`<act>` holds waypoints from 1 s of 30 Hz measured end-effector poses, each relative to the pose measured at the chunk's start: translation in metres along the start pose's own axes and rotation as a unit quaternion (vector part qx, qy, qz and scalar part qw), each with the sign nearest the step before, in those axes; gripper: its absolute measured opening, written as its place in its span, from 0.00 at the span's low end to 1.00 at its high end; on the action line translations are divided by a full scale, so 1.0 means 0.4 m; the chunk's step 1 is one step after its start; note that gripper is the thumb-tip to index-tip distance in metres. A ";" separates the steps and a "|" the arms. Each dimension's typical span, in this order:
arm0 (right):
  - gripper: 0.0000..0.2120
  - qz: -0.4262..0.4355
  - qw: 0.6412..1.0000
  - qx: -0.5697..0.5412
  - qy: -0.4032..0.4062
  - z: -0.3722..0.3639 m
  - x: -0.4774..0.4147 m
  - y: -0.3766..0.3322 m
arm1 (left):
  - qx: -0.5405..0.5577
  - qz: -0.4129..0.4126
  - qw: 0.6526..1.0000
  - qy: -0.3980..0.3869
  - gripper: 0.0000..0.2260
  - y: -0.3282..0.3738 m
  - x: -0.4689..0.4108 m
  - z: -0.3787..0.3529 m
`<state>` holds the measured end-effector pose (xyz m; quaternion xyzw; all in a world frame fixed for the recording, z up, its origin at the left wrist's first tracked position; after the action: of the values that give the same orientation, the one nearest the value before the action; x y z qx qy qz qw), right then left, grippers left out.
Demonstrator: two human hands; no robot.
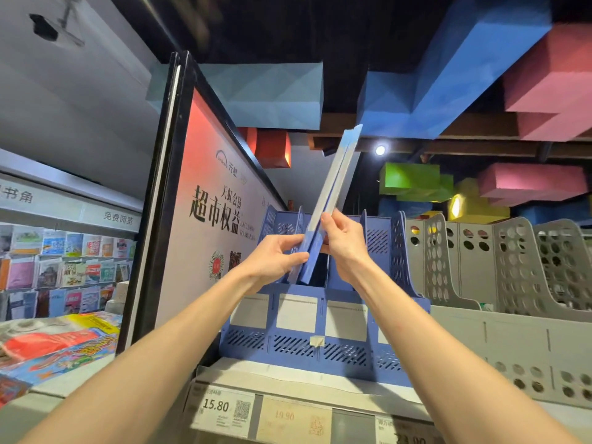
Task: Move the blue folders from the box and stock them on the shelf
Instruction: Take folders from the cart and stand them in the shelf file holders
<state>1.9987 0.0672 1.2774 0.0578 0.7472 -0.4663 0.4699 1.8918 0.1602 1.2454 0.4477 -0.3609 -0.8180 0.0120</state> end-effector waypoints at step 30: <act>0.24 -0.130 0.970 0.124 -0.166 -0.025 0.074 0.078 | -0.160 -0.014 0.986 -0.034 0.19 -0.054 0.032 0.048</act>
<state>1.9923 0.0820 1.2362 -0.0605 0.5964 -0.6157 0.5115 1.8765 0.1830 1.2296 0.4164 -0.2192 -0.8803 0.0601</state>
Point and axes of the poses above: each hand's wrist, its own x-axis away from the middle knuckle, its own z-axis out of the back of the hand, y = z × x, the point moved 5 cm from there along -x, towards the middle knuckle, and after that the axes turned 6 degrees about y, right-handed, at the moved point
